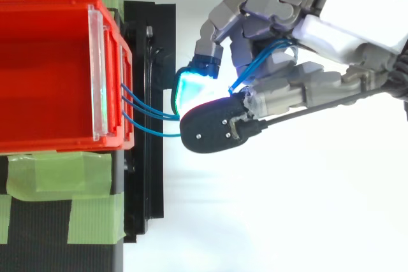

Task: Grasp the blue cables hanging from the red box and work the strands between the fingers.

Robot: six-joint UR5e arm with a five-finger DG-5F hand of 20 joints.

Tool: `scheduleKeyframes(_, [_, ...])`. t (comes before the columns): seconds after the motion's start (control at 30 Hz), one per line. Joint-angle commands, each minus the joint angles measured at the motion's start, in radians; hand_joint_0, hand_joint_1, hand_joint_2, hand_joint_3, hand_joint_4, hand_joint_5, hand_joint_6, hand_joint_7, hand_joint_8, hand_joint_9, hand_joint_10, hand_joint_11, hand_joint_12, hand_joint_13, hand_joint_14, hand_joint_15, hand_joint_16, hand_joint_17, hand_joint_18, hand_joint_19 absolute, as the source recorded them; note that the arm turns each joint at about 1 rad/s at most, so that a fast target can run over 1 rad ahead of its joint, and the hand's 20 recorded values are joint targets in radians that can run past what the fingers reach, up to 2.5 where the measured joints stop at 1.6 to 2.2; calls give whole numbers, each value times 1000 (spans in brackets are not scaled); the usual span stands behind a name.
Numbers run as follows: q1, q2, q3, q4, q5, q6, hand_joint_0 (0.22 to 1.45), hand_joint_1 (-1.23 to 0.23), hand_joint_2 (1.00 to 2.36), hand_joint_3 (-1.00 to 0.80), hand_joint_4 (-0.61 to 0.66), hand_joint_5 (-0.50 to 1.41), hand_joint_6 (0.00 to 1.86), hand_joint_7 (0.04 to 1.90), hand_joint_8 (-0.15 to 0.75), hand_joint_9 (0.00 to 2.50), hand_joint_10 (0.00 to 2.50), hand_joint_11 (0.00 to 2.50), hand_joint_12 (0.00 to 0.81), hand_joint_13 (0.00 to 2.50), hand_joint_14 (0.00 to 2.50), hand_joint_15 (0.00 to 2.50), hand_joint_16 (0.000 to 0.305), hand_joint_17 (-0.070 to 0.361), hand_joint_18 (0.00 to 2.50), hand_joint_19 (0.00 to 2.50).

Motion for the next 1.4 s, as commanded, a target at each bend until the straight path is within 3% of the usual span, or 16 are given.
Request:
scheduleKeyframes(0.0, [0, 1, 0, 0, 0, 0, 1009, -727, 1004, -75, 304, 25, 1430, 669, 346, 627, 2500, 1638, 416, 1056, 2500, 1315, 60, 136, 1340, 963])
scheduleKeyframes(0.1, [0, -1, 0, -2, 0, 0, 816, -714, 1009, -729, 191, -9, 1516, 745, 333, 598, 2500, 1758, 412, 977, 2500, 1288, 55, 123, 1247, 1072])
scheduleKeyframes(0.23, [0, -1, 0, -5, 3, 0, 992, -707, 1006, -434, -164, -14, 1665, 705, 324, 499, 2500, 1691, 431, 1002, 2500, 1255, 60, 135, 1295, 875])
scheduleKeyframes(0.33, [0, -1, 0, -5, 5, 0, 789, -683, 1622, -458, -153, -52, 1763, 696, 382, 490, 2500, 1275, 439, 1041, 2500, 1130, 70, 157, 1340, 614])
scheduleKeyframes(0.37, [0, 1, 0, -5, 5, 0, 896, -726, 1005, -399, 82, -78, 1703, 629, 374, 511, 2500, 1271, 436, 1010, 2500, 1193, 66, 148, 1304, 733])
scheduleKeyframes(0.43, [0, -1, 0, -5, 6, 0, 866, -686, 1009, -686, 14, -56, 1571, 731, 307, 525, 2500, 1335, 397, 932, 2500, 1264, 51, 114, 1225, 1086])
scheduleKeyframes(0.53, [0, 1, 0, -5, 6, 0, 986, -706, 1002, -299, -194, -41, 1677, 762, 342, 581, 2500, 1256, 414, 1023, 2500, 1183, 61, 136, 1301, 805])
scheduleKeyframes(0.57, [0, -1, 1, -5, 6, 0, 842, -686, 1519, -427, -210, -32, 1703, 687, 356, 591, 2500, 1226, 417, 1055, 2500, 1154, 66, 149, 1343, 671])
scheduleKeyframes(0.63, [0, -1, 0, -5, 6, 0, 857, -701, 1566, -539, -207, -48, 1701, 670, 349, 578, 2500, 1222, 412, 1043, 2500, 1176, 64, 144, 1315, 676])
scheduleKeyframes(0.73, [0, -1, 0, -5, 6, 0, 858, -707, 1009, -507, 70, -96, 1629, 668, 346, 551, 2500, 1272, 430, 997, 2500, 1265, 62, 139, 1274, 837])
scheduleKeyframes(0.8, [0, -1, 0, -6, 6, 0, 870, -682, 1008, -765, 26, -90, 1587, 713, 307, 563, 2500, 1343, 394, 937, 2500, 1279, 51, 114, 1224, 1055])
scheduleKeyframes(0.87, [0, 1, 0, -5, 6, 0, 999, -695, 1003, -309, -114, -95, 1711, 704, 331, 565, 2500, 1233, 413, 1002, 2500, 1215, 59, 134, 1285, 812])
scheduleKeyframes(0.93, [0, -1, 0, -5, 6, 0, 897, -668, 1383, -358, -67, -96, 1697, 631, 354, 575, 2500, 1138, 416, 1030, 2500, 1176, 64, 144, 1304, 687])
scheduleKeyframes(1.0, [0, -1, 0, -6, 8, 0, 956, -683, 1005, -375, 69, -112, 1568, 617, 338, 569, 2500, 1194, 420, 1015, 2500, 1257, 61, 138, 1291, 814])
scheduleKeyframes(1.2, [0, -1, 0, -5, 8, 0, 847, -698, 1000, -1000, 84, -153, 1492, 694, 309, 535, 2500, 1324, 407, 931, 2500, 1302, 52, 117, 1229, 1050])
scheduleKeyframes(1.37, [0, 1, 0, -5, 8, 0, 878, -727, 1002, -945, 101, -146, 1561, 673, 317, 511, 2500, 1289, 392, 930, 2500, 1264, 52, 116, 1243, 1067])
